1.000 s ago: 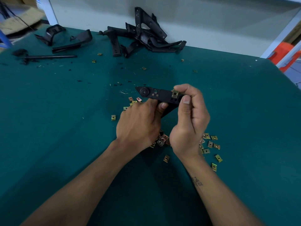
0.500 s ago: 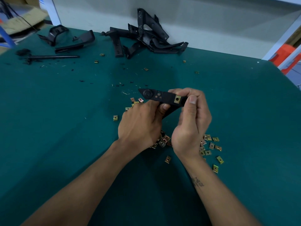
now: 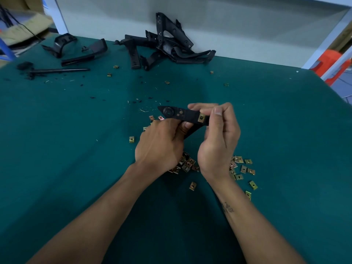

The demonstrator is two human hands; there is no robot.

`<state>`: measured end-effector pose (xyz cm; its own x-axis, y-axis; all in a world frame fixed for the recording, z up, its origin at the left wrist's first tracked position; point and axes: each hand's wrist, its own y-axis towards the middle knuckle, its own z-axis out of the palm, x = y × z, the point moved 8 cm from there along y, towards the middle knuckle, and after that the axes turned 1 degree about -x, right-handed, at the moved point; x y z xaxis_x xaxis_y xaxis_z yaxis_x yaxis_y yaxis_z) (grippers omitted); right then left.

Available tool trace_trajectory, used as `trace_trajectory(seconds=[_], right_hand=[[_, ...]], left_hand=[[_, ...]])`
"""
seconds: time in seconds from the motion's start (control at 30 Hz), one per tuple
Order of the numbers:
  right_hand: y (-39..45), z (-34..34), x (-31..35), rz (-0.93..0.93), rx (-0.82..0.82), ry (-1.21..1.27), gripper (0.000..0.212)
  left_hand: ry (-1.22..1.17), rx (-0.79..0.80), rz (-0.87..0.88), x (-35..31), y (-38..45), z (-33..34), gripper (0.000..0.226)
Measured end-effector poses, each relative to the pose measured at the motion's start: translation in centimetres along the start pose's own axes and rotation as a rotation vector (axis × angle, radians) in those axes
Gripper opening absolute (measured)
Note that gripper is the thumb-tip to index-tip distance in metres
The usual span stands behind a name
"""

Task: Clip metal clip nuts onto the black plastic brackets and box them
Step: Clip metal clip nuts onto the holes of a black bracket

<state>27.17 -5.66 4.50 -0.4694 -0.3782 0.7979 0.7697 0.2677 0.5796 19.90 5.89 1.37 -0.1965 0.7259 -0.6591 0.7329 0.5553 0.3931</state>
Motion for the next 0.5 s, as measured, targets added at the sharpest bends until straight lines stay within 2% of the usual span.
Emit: trace_trajectory(seconds=[0.1,0.2,0.27,0.37,0.43,0.5], right_hand=[[0.6,-0.9,-0.3,0.055,0.007,-0.045,0.031],[1.8,-2.2,-0.7,0.147,0.112,-0.166,0.033],[2.8,-3.6,-0.4,0.149,0.168,-0.250,0.027],[4.5,-6.9,-0.3,0.221,0.167,-0.414,0.017],[4.9,-8.4,-1.0,0.328,0.289,-0.618,0.015],[4.0,-8.9,-2.3,0.490,0.523,-0.785,0.019]], left_hand=[[0.075,0.002,0.028,-0.3,-0.2,0.2,0.041],[0.122,0.039,0.009,-0.2,0.0,0.8,0.034],[0.076,0.035,-0.051,0.7,0.5,0.8,0.035],[-0.004,0.000,-0.108,1.7,0.9,0.6,0.044],[-0.034,0.006,-0.124,2.0,1.1,0.7,0.045],[-0.080,0.008,-0.145,2.3,1.2,0.7,0.045]])
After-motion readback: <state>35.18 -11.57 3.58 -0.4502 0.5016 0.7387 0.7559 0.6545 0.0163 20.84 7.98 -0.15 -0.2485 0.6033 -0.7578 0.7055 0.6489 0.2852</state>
